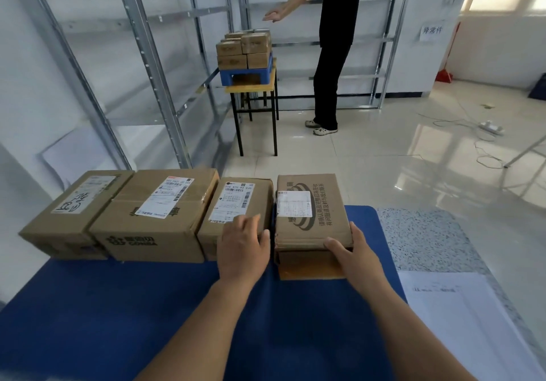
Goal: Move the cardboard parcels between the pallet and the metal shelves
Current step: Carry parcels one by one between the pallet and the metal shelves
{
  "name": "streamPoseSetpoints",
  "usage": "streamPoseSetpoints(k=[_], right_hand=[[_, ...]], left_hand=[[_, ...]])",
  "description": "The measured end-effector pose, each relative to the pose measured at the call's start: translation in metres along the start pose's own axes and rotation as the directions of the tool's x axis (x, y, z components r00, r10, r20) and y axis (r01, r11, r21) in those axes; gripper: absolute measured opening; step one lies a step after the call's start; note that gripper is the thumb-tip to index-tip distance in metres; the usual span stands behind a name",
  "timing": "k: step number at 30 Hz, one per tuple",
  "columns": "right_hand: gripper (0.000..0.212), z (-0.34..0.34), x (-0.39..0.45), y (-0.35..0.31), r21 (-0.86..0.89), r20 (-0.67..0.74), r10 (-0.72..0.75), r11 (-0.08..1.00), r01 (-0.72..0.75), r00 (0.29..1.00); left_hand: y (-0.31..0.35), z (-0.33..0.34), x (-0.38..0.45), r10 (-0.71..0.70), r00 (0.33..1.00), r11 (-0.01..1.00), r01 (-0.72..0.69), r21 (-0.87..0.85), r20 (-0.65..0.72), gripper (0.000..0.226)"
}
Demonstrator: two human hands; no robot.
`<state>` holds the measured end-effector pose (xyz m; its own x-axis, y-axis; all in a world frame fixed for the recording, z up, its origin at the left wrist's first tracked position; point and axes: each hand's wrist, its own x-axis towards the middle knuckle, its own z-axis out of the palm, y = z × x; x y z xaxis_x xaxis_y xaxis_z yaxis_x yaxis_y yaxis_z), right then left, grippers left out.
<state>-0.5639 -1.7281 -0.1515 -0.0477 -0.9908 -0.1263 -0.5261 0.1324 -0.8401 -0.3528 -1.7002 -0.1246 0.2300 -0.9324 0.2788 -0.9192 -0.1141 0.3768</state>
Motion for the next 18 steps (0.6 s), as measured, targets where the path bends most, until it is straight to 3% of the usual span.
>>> streamPoseSetpoints(k=[3,13,18], right_hand=[[0.064,0.005,0.009,-0.005,0.012,0.006,0.001,1.000,-0.001,1.000],[0.060,0.006,0.018,-0.009,-0.013,0.044,-0.002,1.000,0.003,0.999],[0.076,0.000,0.014,-0.020,-0.123,-0.001,0.007,0.992,-0.007,1.000]], left_hand=[[-0.017,0.005,0.012,-0.016,0.996,0.995,0.007,0.101,0.088,0.042],[-0.026,0.005,0.019,0.034,0.993,0.994,-0.046,0.104,0.111,0.041],[-0.021,-0.009,0.014,0.015,0.988,0.999,-0.010,-0.032,0.157,0.045]])
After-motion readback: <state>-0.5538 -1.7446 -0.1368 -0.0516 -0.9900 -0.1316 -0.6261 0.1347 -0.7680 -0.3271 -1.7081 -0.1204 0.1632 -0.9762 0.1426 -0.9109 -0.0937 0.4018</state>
